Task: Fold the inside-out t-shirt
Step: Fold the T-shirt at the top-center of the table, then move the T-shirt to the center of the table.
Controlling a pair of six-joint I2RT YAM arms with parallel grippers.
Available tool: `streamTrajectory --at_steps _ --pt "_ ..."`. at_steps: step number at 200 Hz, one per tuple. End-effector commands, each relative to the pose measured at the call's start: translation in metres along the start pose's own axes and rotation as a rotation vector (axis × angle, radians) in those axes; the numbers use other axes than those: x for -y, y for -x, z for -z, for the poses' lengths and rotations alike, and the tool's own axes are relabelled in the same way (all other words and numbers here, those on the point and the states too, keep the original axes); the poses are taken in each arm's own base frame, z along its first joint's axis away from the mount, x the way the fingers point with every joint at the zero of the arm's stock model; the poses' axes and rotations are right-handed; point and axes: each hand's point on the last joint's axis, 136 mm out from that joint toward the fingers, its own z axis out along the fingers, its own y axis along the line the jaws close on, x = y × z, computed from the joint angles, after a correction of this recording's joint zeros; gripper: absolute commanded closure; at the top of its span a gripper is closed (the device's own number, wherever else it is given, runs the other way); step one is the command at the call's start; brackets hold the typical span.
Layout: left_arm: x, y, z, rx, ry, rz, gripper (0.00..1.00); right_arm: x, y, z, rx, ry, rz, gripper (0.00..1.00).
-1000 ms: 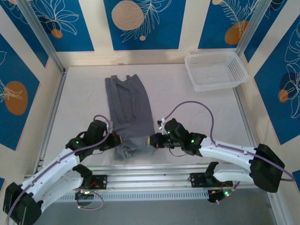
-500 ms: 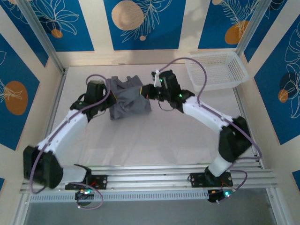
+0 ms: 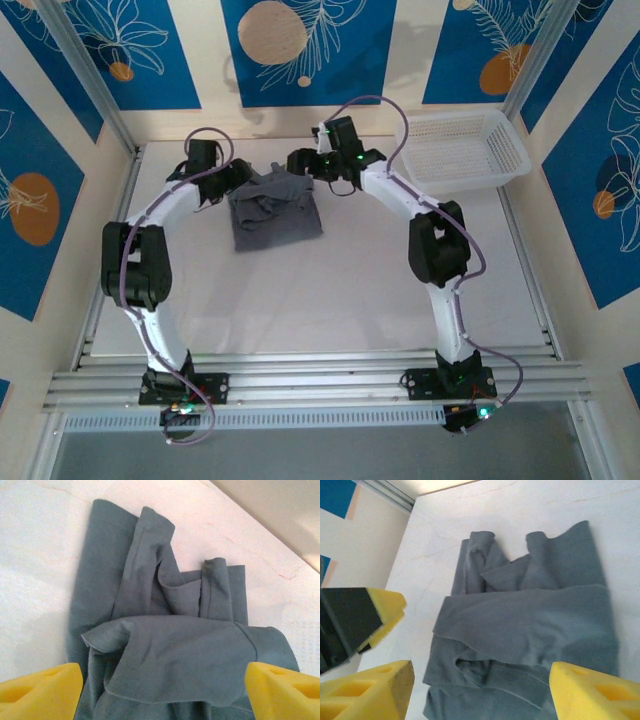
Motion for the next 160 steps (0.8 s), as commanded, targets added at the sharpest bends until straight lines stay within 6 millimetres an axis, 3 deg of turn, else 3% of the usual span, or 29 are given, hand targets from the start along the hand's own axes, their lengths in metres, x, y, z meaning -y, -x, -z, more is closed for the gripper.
streamTrajectory --at_steps 1,19,36,55,74,99,117,133,142,160 --pt "0.014 -0.003 0.036 0.014 -0.09 -0.065 0.15 -0.003 -0.007 0.051 -0.038 0.018 0.052 0.27" --pt "-0.003 -0.042 0.051 -0.024 -0.081 -0.079 0.15 0.025 -0.058 0.061 -0.078 -0.005 0.007 0.29" --pt "-0.033 -0.088 0.05 -0.086 -0.041 -0.068 0.17 0.043 -0.108 0.057 -0.125 0.014 -0.07 0.32" --pt "-0.044 -0.13 0.039 -0.176 -0.045 -0.081 0.23 0.054 -0.141 0.042 -0.17 0.014 -0.112 0.34" --pt "-0.04 -0.15 0.023 -0.251 -0.055 -0.099 0.3 0.055 -0.151 0.02 -0.207 0.02 -0.129 0.37" --pt "-0.043 -0.146 0.006 -0.23 -0.021 -0.092 0.39 0.054 -0.155 -0.013 -0.245 0.016 -0.125 0.47" --pt "-0.05 -0.144 -0.002 -0.228 0.02 -0.099 0.59 0.054 -0.157 -0.028 -0.267 0.007 -0.129 0.62" --pt "-0.052 -0.15 -0.004 -0.254 0.02 -0.098 0.81 0.057 -0.161 -0.03 -0.279 -0.004 -0.148 0.93" --pt "-0.053 -0.156 -0.001 -0.271 0.011 -0.093 0.9 0.058 -0.166 -0.026 -0.281 -0.011 -0.157 1.0" --pt "-0.059 -0.175 0.013 -0.295 -0.012 -0.067 1.0 0.063 -0.184 -0.007 -0.281 -0.03 -0.177 1.0"
